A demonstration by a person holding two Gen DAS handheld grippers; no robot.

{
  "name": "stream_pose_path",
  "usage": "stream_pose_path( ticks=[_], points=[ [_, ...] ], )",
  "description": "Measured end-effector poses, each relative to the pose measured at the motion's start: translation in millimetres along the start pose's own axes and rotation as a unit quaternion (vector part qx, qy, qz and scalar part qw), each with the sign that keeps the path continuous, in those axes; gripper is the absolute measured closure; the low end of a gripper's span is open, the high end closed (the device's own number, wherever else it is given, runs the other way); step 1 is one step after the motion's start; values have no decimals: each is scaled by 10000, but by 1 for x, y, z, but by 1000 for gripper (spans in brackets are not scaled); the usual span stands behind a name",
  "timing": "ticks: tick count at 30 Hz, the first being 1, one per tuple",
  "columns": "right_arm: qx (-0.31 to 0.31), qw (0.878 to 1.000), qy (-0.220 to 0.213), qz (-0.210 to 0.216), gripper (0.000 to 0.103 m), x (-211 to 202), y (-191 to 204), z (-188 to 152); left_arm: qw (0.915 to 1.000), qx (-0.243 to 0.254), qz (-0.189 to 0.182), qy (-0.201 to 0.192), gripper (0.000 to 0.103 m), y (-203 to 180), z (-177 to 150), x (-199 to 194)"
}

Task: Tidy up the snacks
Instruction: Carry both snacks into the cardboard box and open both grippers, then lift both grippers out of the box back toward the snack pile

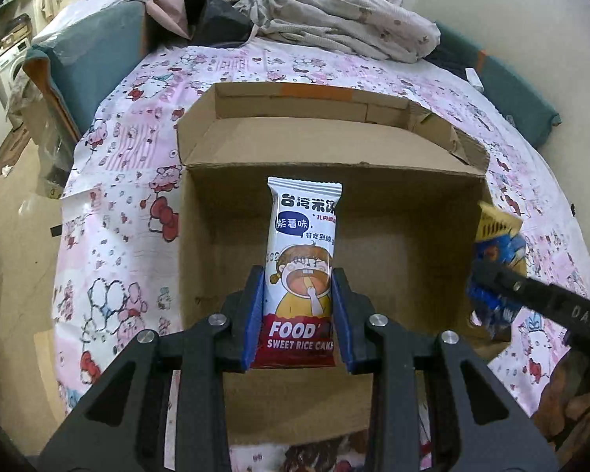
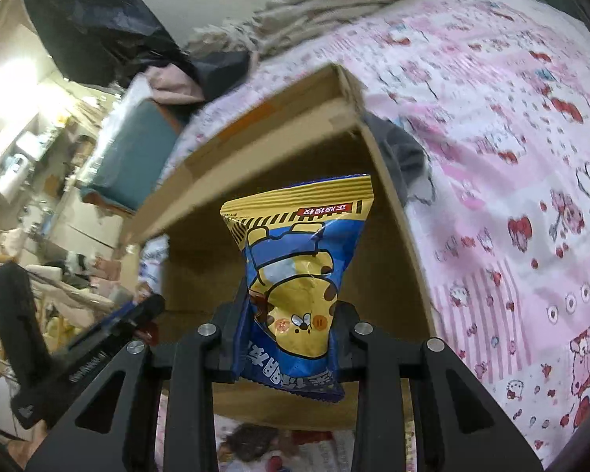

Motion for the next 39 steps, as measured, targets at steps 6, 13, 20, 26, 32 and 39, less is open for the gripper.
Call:
stream_pose_path(
  ticks=[6, 13, 20, 26, 32, 39],
  points=[
    [37, 9999, 122, 32, 71, 11, 3, -3, 9997, -16, 81, 246, 74, 2, -10, 17],
    [-37, 9998, 168, 20, 68, 13, 8, -5, 9995, 109, 108, 259, 74, 1, -12, 17],
    [19, 10000, 76, -8, 33, 9, 8, -3, 9993, 292, 224, 52, 59, -1, -7, 10],
    [-22, 9998, -201, 78, 4, -1, 12, 5, 9989, 180, 361, -245, 7, 3, 0, -4],
    [-82, 9997, -234, 60, 4, -4, 17, 5, 9991, 182, 324, -208, 7, 5, 0, -6],
    [-265, 9990, -356, -110, 4, -16, 25, 5, 9986, 54, 240, -462, 7, 7, 3, -28]
  ],
)
Point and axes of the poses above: each gripper's, at about its wrist camera, not at the fingertips, and x roughly the way its jaws point, y to its left, z to its top, the point moved 8 cm from there along x, roughly the way its jaws point, and after that the axes turned 11 degrees about -x, right-handed, at the moved point
